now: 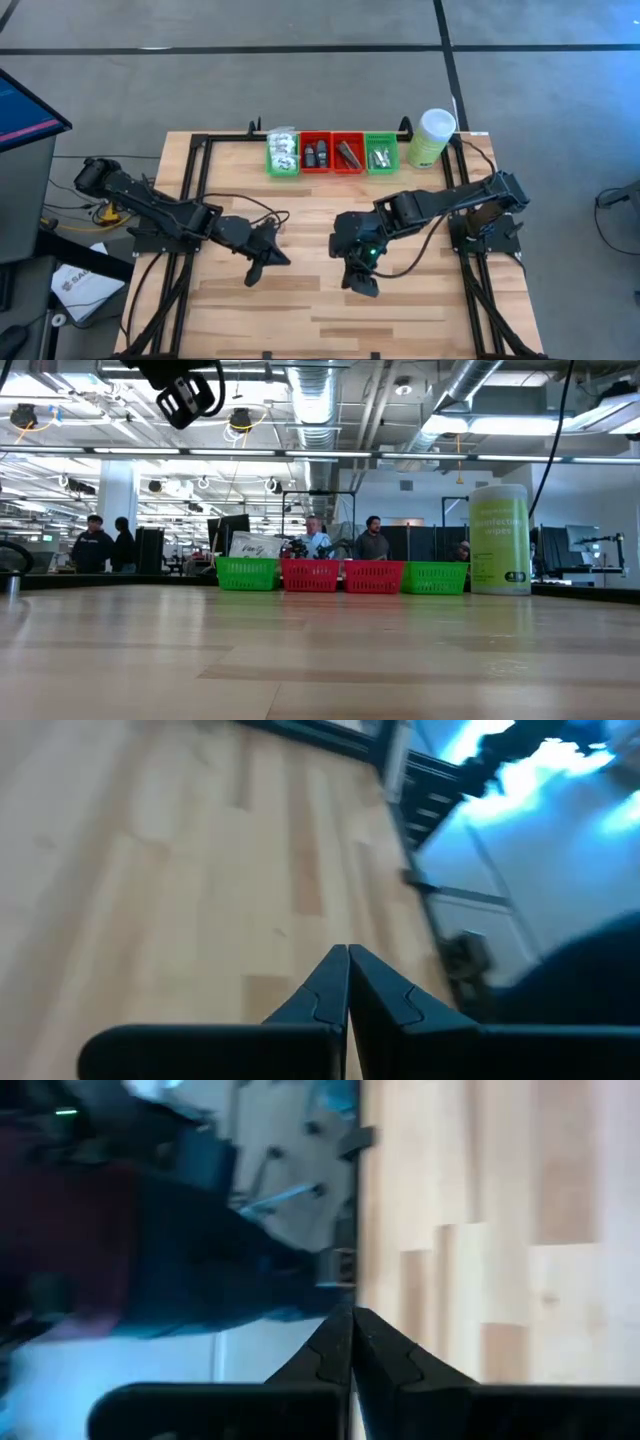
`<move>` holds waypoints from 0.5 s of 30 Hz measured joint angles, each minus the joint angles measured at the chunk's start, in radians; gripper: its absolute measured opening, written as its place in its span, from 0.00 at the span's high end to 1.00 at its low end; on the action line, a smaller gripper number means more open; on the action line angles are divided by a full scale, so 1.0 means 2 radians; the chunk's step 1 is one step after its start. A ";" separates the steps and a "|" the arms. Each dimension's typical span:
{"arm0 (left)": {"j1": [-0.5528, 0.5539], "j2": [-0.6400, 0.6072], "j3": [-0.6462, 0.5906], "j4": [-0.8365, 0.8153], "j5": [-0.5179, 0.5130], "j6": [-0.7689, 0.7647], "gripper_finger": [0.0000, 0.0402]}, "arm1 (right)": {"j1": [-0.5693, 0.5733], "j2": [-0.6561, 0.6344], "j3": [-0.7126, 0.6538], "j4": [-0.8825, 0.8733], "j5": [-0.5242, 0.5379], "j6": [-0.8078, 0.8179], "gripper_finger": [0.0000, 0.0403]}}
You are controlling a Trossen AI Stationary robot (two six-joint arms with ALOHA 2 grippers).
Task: Pick & Place Travel size toiletries
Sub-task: Return to Home Position
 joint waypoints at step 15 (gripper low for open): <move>0.012 -0.088 0.000 0.138 -0.041 0.023 1.00 | -0.019 -0.023 0.000 0.073 0.033 -0.013 1.00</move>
